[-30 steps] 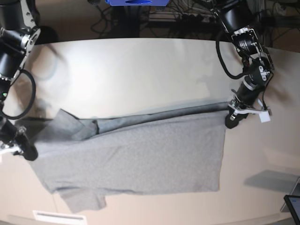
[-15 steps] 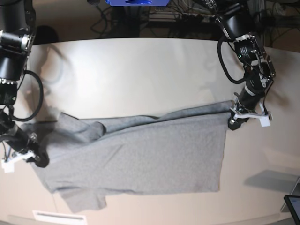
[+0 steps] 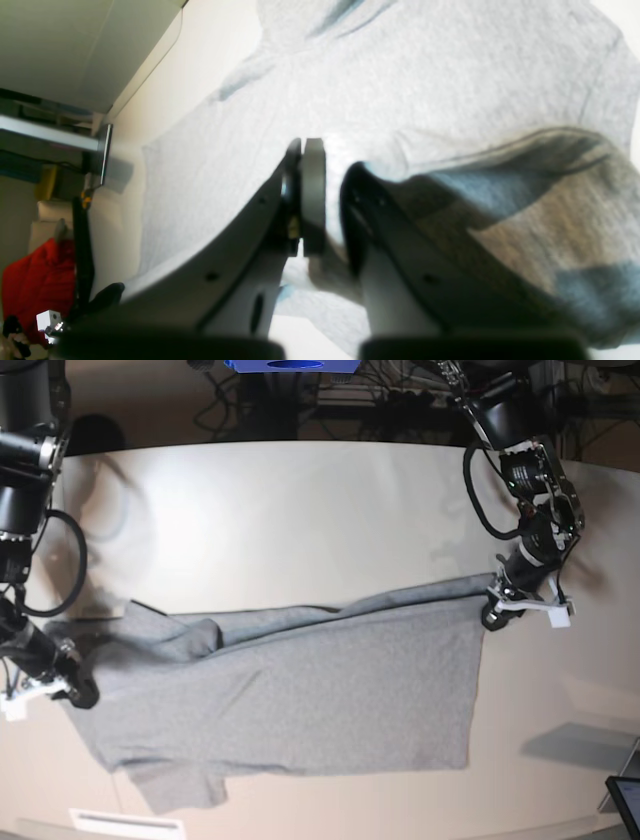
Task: Fold the T-shirt properly
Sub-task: 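Lift the shoulder edges with both grippers and drag them toward the hem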
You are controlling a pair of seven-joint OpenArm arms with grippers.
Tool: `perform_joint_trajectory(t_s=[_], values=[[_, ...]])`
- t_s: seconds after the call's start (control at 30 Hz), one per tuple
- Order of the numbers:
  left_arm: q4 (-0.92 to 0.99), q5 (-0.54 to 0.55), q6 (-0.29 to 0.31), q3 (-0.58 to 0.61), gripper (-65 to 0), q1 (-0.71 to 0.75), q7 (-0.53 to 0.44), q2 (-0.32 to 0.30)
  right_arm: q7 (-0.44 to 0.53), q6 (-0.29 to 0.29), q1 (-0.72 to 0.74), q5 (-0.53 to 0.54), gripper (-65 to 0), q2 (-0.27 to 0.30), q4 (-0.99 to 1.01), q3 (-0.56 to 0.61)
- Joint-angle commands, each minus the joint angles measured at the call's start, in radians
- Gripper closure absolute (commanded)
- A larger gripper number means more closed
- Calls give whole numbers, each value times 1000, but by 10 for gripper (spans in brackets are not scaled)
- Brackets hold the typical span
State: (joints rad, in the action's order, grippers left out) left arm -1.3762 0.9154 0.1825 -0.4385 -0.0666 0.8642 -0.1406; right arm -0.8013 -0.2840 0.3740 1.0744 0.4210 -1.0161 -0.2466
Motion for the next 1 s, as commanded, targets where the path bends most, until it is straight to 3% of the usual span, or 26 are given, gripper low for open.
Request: perform_joint_trajectory(t_s=[0.0, 0.17, 0.2, 0.4, 0.5, 0.73, 0.97], values=[[-21, 8, 4, -4, 0, -17, -26, -29, 29, -10, 30, 20, -3, 25, -17, -9], [-24, 8, 5, -4, 0, -14, -24, -55, 29, -8, 30, 20, -17, 25, -16, -10], [-24, 8, 5, -4, -25, -14, -24, -58, 29, -8, 30, 20, -39, 25, -16, -10], [-22, 8, 5, -4, -319, -9, -24, -81, 29, -7, 30, 20, -231, 26, -16, -12], [-24, 9, 5, -4, -391, -8, -23, -86, 29, -7, 26, 20, -264, 26, -17, -12], [-70, 14, 7, -13, -401, -3, -21, -121, 24, -7, -3, 22, -266, 48, -53, -13], [-308, 11, 7, -3, -401, 123, -23, -112, 26, -7, -117, 19, -266, 51, -240, -7]])
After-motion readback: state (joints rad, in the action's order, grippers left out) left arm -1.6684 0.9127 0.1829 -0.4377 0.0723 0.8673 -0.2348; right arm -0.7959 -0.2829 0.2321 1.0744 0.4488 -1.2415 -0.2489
